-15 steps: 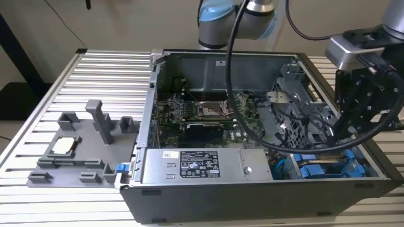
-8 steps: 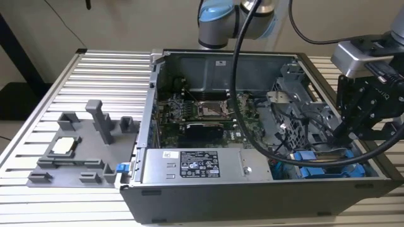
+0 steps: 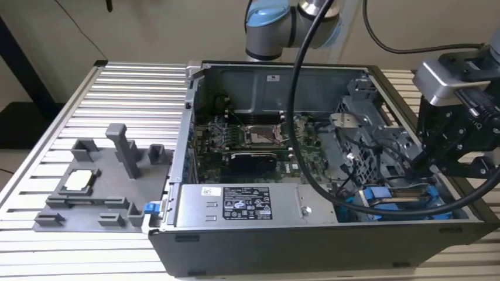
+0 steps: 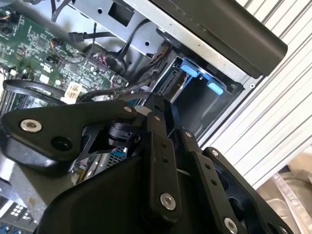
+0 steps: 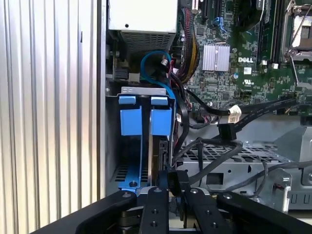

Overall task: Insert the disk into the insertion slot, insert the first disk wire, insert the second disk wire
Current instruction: 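Insert the first disk wire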

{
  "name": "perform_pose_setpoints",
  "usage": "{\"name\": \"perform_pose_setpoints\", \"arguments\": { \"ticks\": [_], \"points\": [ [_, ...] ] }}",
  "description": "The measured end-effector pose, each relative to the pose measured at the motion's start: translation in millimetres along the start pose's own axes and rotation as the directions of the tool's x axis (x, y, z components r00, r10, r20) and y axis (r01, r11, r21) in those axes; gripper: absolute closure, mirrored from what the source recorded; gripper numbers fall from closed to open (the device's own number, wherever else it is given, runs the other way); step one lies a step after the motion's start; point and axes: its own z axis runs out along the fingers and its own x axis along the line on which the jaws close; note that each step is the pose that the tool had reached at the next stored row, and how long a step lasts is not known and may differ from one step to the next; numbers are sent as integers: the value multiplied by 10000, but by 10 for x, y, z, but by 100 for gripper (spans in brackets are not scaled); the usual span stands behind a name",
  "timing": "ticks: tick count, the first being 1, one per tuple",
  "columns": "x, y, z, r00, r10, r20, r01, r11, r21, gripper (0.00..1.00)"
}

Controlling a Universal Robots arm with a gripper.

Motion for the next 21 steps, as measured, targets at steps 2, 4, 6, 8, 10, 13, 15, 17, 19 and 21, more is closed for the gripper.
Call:
{"name": "perform_pose_setpoints", "arguments": {
  "ticks": [2,4,6,8,10,13,15,17,19,21],
  "points": [
    [7,-1,6,9997,12,259,-12,10000,7,81],
    [16,-2,10,9993,7,374,-7,10000,10,81],
    [20,-2,10,9993,5,387,-5,10000,10,81],
    [20,-3,11,9992,4,388,-5,10000,10,81],
    [23,-8,15,9992,4,388,-4,10000,10,81],
    [37,-9,44,9992,3,390,-5,10000,30,81],
    [52,-10,65,9992,-2,391,0,10000,65,81],
    [68,-11,87,9992,-6,394,2,10000,98,81],
    [79,-18,114,9992,-6,397,2,9999,107,81],
    [83,-36,140,9992,-11,398,7,9999,108,81]
  ]
}}
